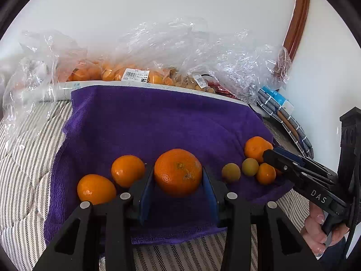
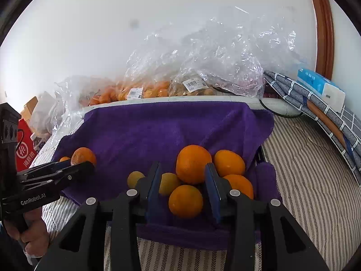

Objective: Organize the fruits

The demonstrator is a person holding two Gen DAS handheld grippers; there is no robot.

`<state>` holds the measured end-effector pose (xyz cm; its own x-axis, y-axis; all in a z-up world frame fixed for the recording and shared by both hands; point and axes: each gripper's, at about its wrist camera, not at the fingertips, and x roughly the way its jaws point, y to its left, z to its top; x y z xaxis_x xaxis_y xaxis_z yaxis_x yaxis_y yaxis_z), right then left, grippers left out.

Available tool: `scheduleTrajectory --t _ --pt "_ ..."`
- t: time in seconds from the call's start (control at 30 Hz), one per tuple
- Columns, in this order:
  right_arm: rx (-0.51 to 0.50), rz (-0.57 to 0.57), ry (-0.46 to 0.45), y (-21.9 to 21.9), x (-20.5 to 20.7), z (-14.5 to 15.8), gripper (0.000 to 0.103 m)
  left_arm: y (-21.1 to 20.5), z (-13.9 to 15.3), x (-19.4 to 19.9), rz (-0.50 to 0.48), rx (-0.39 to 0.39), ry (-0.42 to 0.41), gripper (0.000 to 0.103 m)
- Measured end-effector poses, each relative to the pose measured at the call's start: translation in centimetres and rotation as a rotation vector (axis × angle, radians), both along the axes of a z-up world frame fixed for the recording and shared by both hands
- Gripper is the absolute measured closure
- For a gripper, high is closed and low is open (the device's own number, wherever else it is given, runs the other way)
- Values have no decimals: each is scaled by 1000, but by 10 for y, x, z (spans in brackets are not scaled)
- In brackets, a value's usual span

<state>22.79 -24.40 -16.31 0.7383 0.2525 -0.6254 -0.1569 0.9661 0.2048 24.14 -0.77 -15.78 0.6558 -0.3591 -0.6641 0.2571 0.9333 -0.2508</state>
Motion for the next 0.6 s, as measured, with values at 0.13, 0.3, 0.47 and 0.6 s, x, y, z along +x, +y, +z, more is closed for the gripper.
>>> scheduleTrajectory --t 0.13,0.3,0.47,0.6 --pt "12 7 19 -1 3 -3 62 -1 -2 1 0 7 10 63" --pt "6 4 19 -1 3 -4 62 0 -1 -1 5 7 1 62" --pt "3 5 9 0 1 -4 61 3 4 -7 20 2 -29 59" --pt "-1 9 -13 1 -2 -2 58 4 8 -11 40 10 -55 57"
